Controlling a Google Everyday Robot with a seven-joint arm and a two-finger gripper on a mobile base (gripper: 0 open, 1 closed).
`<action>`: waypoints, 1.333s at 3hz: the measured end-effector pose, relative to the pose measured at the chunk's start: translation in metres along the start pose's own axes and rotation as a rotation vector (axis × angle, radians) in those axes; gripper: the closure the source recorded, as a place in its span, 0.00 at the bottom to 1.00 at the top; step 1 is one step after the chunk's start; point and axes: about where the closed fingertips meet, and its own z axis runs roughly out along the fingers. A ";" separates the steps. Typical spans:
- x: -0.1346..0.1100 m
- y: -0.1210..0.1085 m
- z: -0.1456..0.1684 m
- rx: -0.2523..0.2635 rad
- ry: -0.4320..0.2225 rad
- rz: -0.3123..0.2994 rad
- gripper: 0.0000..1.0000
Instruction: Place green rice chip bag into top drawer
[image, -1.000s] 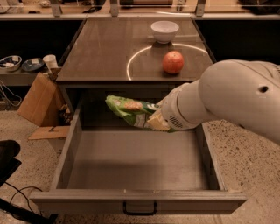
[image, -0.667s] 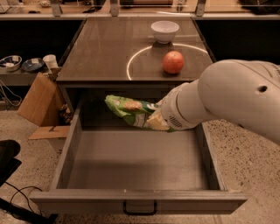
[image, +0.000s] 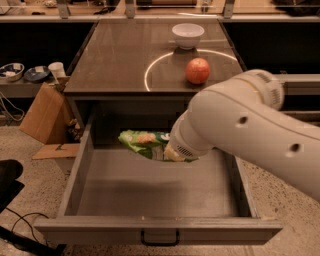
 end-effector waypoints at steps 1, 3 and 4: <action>0.013 0.008 0.043 -0.016 0.155 -0.042 1.00; 0.013 -0.007 0.051 0.052 0.215 -0.120 0.66; 0.013 -0.007 0.051 0.052 0.215 -0.120 0.35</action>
Offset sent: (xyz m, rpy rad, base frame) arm 0.0068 0.0056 -0.0398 -0.1209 0.0737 -0.0025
